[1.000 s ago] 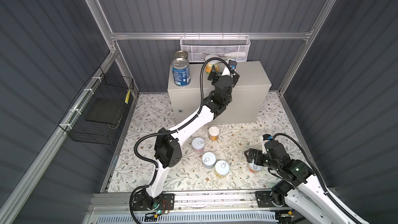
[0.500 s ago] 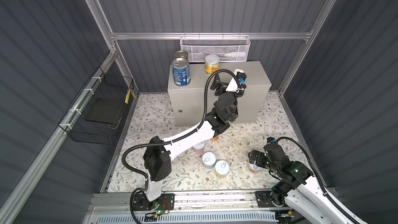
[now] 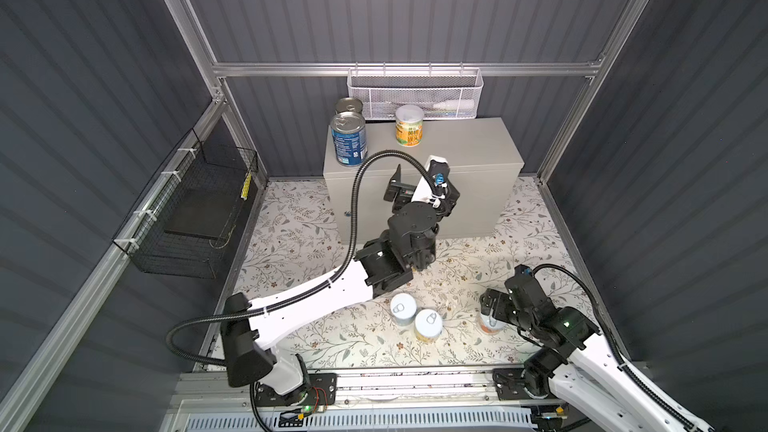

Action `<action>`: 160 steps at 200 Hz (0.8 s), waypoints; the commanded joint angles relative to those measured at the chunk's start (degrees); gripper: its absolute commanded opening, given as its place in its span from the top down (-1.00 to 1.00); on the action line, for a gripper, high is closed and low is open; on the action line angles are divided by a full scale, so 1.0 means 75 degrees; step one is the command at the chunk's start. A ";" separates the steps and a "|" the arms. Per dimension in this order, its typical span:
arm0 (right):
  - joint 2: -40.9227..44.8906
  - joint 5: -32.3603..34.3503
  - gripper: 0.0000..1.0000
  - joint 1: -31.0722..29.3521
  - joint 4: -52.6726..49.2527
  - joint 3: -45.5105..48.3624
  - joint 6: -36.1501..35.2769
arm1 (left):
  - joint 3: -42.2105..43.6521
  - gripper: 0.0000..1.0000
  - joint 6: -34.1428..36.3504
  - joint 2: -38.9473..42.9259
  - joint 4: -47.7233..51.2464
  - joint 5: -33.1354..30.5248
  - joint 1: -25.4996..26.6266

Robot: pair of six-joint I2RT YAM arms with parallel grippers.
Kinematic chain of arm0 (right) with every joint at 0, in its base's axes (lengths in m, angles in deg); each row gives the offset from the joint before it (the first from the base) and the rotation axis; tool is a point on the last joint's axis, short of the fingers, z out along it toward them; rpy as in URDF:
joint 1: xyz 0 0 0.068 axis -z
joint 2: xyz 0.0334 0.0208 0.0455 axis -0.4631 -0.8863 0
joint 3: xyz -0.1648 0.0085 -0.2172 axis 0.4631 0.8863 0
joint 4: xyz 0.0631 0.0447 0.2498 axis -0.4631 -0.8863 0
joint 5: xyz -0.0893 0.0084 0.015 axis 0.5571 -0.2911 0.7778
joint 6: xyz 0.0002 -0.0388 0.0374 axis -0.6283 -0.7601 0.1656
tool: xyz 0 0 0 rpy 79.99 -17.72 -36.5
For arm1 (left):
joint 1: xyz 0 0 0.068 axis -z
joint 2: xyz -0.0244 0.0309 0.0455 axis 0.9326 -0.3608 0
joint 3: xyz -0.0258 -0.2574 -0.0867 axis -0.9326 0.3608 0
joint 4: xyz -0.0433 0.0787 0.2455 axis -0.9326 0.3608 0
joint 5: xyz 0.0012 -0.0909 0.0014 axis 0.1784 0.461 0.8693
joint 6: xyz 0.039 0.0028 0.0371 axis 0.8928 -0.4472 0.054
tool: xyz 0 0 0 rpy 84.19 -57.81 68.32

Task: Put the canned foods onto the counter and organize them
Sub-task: 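Open the left gripper to release the can on the cabinet top, then withdraw the left gripper toward the table while the right gripper lowers onto the salmon can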

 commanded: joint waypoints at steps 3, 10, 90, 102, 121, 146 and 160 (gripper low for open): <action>-0.0031 0.0190 -0.98 -0.0047 -0.0305 -0.0173 0.0175 | 0.0827 -0.99 -0.1861 0.0858 0.1789 0.0673 -0.0011; -0.0079 0.0185 -0.98 -0.0060 -0.0314 -0.0192 0.0187 | 0.1036 -0.99 -0.2022 0.1057 0.2000 0.0708 -0.0017; -0.1102 0.0568 -0.96 -0.0685 -0.0633 -0.0412 0.0641 | 0.3038 -0.99 -0.2830 0.2309 0.2826 0.0563 -0.0011; -0.1085 0.0519 -0.93 -0.0766 -0.0655 -0.0351 0.0830 | 0.3164 -0.99 -0.2890 0.2324 0.2962 0.0623 -0.0011; -0.1047 0.0557 -0.87 -0.1010 -0.0703 -0.0226 0.1133 | 0.3272 -0.99 -0.3007 0.2299 0.3254 0.0704 -0.0011; -0.0989 0.0565 -0.78 -0.1270 -0.0686 -0.0020 0.1473 | 0.3488 -0.99 -0.3116 0.2221 0.3273 0.0727 -0.0011; -0.0988 0.0530 -0.73 -0.1355 -0.0699 0.0021 0.1586 | 0.3605 -0.99 -0.3080 0.2157 0.3152 0.0819 -0.0017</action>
